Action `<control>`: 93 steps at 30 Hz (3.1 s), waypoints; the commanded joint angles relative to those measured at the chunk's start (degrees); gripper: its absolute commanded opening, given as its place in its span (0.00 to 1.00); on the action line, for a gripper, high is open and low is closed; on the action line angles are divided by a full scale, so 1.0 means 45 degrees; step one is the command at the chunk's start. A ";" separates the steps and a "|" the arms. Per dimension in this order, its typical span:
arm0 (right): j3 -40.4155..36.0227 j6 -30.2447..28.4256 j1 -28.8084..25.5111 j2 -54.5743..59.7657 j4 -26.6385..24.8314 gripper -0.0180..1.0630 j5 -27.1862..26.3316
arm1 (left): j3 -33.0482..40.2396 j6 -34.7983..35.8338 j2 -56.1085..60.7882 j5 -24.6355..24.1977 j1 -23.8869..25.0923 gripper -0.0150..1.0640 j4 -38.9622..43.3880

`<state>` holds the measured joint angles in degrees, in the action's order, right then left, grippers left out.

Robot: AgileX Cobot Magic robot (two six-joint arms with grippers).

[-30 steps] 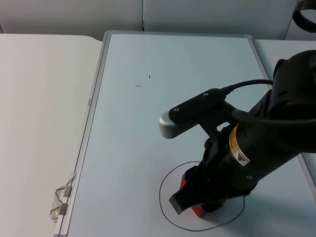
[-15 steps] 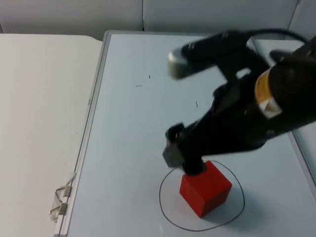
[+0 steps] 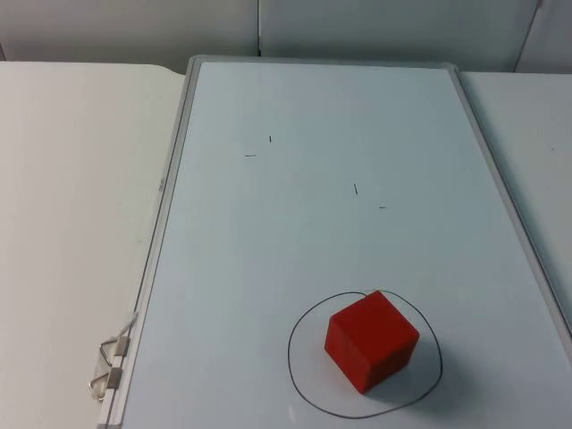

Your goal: Pick up one cube with the left hand and another cube with the right hand. First place the cube in the right hand at the target position, then stack the cube in the left hand on top.

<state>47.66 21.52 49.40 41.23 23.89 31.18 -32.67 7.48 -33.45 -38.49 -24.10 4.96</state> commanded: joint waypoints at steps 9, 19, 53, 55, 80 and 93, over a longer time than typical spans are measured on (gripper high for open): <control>-0.0041 -0.1487 -0.0057 -0.1441 -0.0047 0.98 0.2690 | -0.0978 -0.2777 -0.1941 0.0183 -0.0071 0.23 -0.2723; -0.0069 -0.1871 -0.0057 -0.1441 -0.0047 0.98 0.2633 | -0.2964 -0.6601 -0.6653 0.0462 -0.0071 0.23 -0.6610; -0.1566 -0.1789 -0.0057 -0.1469 -0.0021 0.98 0.1293 | -0.5071 -0.8336 -1.4245 0.5399 -0.5252 0.23 -0.8309; -0.1566 -0.1789 -0.0057 -0.1469 -0.0021 0.98 0.1293 | -0.5071 -0.8336 -1.4370 0.5448 -0.5252 0.23 -0.8309; -0.1566 -0.1770 -0.0057 -0.1469 0.0001 0.98 0.1260 | -0.5171 -0.8678 -1.5782 0.6445 -0.6017 0.23 -0.8303; -0.1566 -0.1770 -0.0057 -0.1469 0.0001 0.98 0.1260 | -0.5171 -0.8619 -1.5837 0.6712 -0.6017 0.23 -0.8378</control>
<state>40.85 13.66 49.40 34.91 23.74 37.70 -55.46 -31.45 -104.78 -9.18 -50.73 -32.06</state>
